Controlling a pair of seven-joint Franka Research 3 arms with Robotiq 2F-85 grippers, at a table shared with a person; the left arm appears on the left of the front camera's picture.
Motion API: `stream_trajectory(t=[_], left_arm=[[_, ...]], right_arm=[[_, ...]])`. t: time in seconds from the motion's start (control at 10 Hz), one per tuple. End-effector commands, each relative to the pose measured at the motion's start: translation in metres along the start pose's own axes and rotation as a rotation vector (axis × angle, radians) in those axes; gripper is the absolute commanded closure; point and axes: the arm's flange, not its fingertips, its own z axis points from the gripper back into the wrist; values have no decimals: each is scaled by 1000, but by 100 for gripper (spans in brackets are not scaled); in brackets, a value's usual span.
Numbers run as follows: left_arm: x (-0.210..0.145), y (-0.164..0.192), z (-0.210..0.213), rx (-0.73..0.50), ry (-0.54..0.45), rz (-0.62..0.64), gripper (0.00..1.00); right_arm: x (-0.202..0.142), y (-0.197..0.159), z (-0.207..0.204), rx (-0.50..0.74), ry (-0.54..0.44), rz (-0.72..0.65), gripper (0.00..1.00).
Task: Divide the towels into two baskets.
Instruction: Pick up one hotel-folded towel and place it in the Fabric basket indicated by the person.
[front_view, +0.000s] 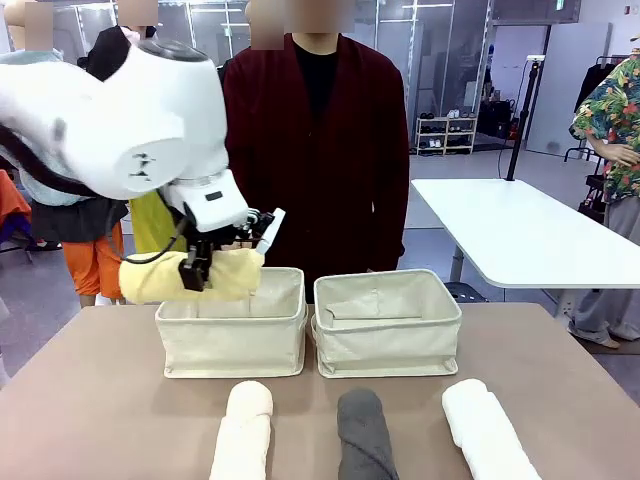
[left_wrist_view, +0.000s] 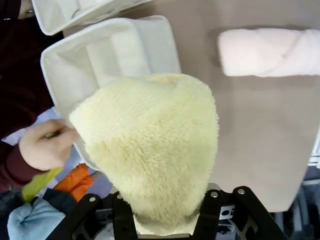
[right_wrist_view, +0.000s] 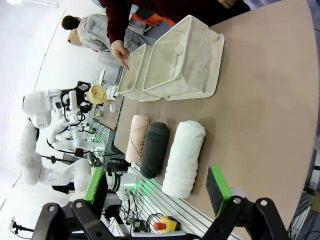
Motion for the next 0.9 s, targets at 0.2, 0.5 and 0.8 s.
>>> stream_trajectory(t=[0.2,0.5,0.8], left_arm=[[17,77,-22,-29,49,-23,63],[12,120,-52,-121,18,-2,63],[14,127,-74,-170,31,-30,63]], right_arm=[[-3,2,3,7,0,16,0],[-3,2,3,7,0,16,0],[-3,2,3,7,0,16,0]])
